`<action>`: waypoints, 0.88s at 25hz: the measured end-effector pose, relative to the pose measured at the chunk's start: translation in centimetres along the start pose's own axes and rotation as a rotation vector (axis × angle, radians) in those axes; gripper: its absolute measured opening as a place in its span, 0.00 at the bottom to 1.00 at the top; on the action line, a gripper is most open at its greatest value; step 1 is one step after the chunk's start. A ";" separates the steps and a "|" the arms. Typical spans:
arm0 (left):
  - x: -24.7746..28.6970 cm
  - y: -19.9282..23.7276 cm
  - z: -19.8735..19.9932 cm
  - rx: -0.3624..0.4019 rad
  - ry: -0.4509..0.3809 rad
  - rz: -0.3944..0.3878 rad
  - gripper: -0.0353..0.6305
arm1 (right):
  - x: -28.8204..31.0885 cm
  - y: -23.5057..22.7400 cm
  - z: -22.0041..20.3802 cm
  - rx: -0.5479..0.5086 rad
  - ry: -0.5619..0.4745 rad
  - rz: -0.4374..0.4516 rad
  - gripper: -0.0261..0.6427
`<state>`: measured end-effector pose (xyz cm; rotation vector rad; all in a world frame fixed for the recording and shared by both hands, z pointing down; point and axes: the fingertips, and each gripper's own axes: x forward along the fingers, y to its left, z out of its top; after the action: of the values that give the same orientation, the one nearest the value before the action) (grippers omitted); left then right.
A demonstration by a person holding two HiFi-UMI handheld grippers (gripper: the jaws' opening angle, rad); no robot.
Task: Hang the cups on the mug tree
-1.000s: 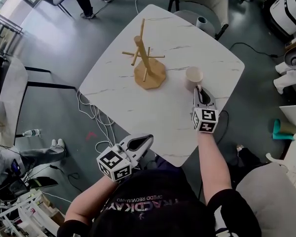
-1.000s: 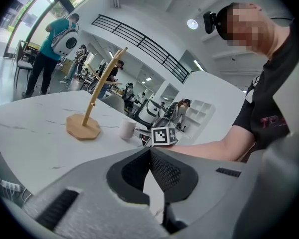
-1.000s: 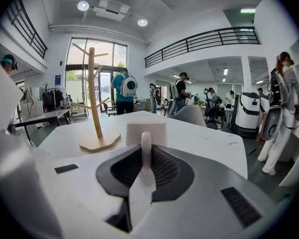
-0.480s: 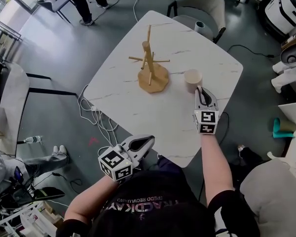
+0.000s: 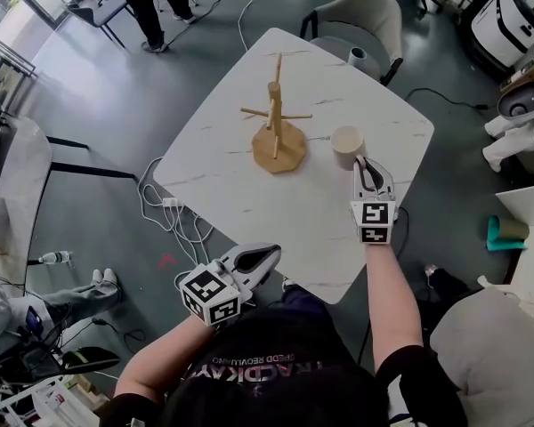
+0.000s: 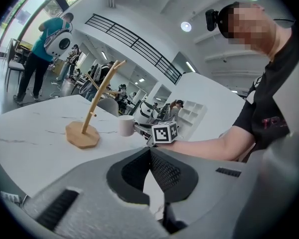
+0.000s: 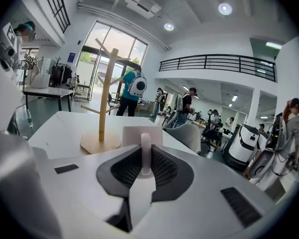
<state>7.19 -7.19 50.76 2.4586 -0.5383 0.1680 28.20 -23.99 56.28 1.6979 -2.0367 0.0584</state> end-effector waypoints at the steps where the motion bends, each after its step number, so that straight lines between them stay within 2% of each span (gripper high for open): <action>1: -0.1 0.0 0.2 0.002 -0.002 -0.003 0.05 | 0.0 0.1 0.4 -0.006 0.000 -0.001 0.10; 4: -0.5 0.1 0.5 0.005 -0.009 -0.012 0.05 | -0.1 0.2 1.2 -0.040 0.001 -0.006 0.10; 14: -1.7 -0.2 0.9 0.021 -0.030 -0.037 0.05 | -1.1 1.7 5.4 -0.321 -0.006 0.000 0.10; 22: -2.8 -0.7 0.6 0.035 -0.039 -0.050 0.05 | -2.0 2.2 8.1 -0.379 -0.020 -0.015 0.10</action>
<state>4.95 -6.07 49.22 2.5112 -0.4939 0.1102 23.66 -24.37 49.01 1.4788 -1.9019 -0.3301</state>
